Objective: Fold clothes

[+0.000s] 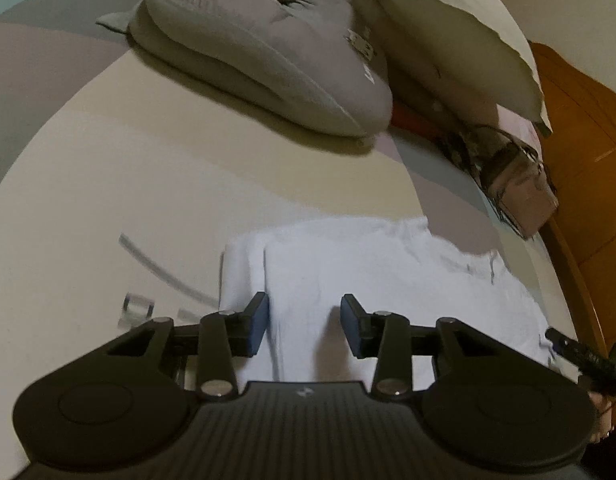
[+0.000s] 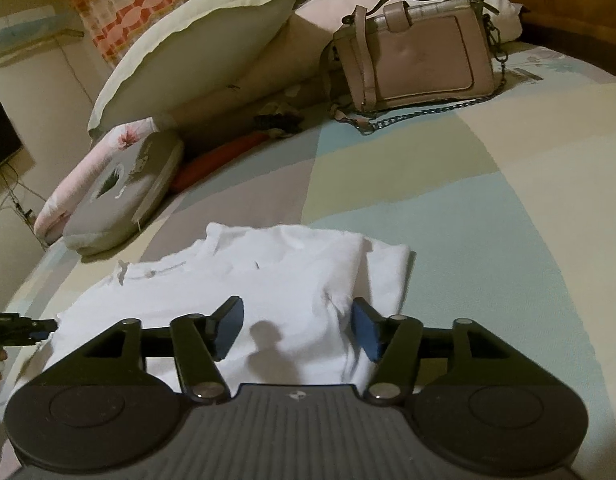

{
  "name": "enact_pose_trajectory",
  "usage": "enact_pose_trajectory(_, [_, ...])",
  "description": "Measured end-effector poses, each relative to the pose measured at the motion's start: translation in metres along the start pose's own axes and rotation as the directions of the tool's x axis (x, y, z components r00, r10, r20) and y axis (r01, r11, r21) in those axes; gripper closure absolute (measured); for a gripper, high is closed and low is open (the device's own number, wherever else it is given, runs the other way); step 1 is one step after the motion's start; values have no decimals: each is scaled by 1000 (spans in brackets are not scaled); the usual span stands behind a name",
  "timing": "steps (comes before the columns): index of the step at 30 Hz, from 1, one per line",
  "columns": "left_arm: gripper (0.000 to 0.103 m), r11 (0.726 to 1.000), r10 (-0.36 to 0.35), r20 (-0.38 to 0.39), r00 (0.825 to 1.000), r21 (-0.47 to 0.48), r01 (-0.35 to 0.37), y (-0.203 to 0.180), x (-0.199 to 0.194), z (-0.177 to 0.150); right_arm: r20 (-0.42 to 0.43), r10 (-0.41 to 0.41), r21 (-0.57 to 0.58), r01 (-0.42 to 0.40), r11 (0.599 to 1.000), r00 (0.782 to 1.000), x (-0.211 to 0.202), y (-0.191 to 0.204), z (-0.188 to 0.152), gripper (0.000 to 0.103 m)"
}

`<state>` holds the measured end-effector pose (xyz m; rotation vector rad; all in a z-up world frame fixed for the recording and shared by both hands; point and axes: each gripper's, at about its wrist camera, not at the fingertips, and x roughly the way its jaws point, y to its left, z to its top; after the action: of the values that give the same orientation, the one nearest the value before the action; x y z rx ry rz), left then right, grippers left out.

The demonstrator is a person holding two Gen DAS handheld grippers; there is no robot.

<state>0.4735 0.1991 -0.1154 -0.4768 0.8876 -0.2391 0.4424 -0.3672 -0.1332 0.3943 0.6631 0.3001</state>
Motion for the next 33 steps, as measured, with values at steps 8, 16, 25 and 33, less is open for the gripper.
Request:
enact_pose_trajectory(8, [99,990,57,123,991,119,-71,-27,-20,-10,36,-39,-30,40,999,999,-6,1,1,82])
enact_pose_trajectory(16, [99,987,44,204,978,145,-75,-37,-24,4,140,-57,-86,70,994,988,-16,21,22,83])
enact_pose_trajectory(25, [88,973,161,151,975,142,-182,-23,0,-3,72,-163,-77,169,983,984,5,11,13,73])
enact_pose_trajectory(33, [56,909,53,114,992,406,-96,-78,-50,-46,41,-46,-317,57,947,998,-47,71,-2,47])
